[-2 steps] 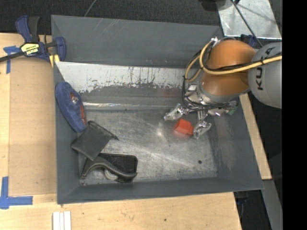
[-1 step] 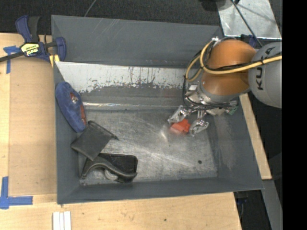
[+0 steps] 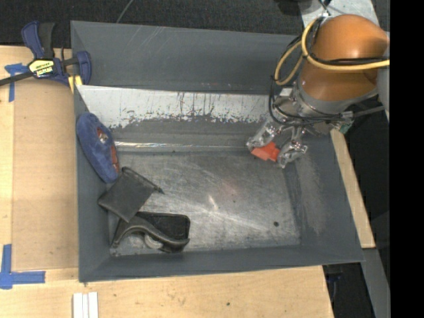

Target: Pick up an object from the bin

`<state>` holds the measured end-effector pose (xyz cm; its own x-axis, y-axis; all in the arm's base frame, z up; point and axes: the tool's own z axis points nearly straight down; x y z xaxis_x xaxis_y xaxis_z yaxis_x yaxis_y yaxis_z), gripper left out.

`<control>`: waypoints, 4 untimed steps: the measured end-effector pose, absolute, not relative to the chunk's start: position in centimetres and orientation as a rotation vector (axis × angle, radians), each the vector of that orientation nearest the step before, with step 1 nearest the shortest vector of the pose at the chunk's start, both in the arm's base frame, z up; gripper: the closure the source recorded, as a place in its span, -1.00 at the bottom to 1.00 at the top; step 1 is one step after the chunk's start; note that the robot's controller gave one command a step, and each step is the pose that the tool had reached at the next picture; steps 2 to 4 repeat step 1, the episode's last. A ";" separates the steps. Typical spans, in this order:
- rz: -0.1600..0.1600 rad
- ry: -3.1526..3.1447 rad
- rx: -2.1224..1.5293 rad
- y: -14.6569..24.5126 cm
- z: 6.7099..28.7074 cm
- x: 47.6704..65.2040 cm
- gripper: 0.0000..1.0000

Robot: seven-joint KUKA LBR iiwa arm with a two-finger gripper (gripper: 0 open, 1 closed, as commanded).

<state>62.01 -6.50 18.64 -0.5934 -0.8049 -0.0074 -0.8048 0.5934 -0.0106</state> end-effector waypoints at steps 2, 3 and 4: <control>-0.008 2.815 -1.371 -6.2 23.9 62.4 1.00; -0.008 2.815 -1.371 -6.2 23.9 62.4 1.00; -0.008 2.815 -1.371 -6.2 23.9 62.4 1.00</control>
Offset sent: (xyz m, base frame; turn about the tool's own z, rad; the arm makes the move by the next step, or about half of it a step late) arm 0.0016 0.0041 0.0483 0.0270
